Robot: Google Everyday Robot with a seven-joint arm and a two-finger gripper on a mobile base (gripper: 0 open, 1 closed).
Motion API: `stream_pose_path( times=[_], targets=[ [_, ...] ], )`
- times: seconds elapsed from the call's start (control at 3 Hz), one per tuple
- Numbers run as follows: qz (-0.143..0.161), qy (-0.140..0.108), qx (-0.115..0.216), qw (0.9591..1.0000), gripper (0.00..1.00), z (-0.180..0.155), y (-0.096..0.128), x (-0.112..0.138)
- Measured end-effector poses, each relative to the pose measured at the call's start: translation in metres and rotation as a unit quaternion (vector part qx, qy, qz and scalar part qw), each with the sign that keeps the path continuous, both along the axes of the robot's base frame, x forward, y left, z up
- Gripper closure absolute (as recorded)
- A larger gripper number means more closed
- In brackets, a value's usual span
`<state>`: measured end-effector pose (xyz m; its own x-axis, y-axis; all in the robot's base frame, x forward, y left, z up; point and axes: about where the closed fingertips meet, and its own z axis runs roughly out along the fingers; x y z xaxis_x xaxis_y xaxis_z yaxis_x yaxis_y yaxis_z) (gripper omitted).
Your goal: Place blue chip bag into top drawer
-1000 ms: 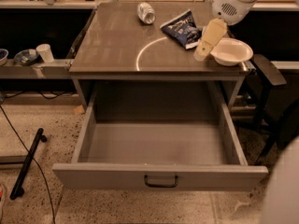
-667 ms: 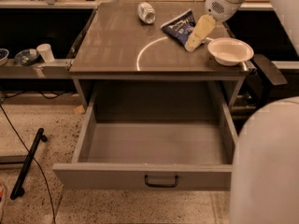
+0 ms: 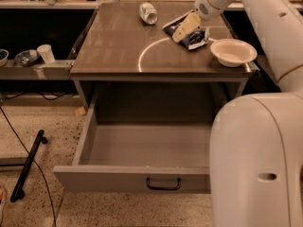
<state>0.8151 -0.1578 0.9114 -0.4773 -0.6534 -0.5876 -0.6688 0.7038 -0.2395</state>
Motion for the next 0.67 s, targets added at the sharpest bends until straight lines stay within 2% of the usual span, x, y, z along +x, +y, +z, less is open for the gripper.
stream_pose_path(
  times=[0.33, 0.67],
  targets=[
    [-0.006, -0.016, 0.007, 0.9998, 0.19, -0.022, 0.011, 0.032],
    [-0.018, -0.018, 0.001, 0.9997, 0.41, -0.044, 0.008, 0.049]
  ],
)
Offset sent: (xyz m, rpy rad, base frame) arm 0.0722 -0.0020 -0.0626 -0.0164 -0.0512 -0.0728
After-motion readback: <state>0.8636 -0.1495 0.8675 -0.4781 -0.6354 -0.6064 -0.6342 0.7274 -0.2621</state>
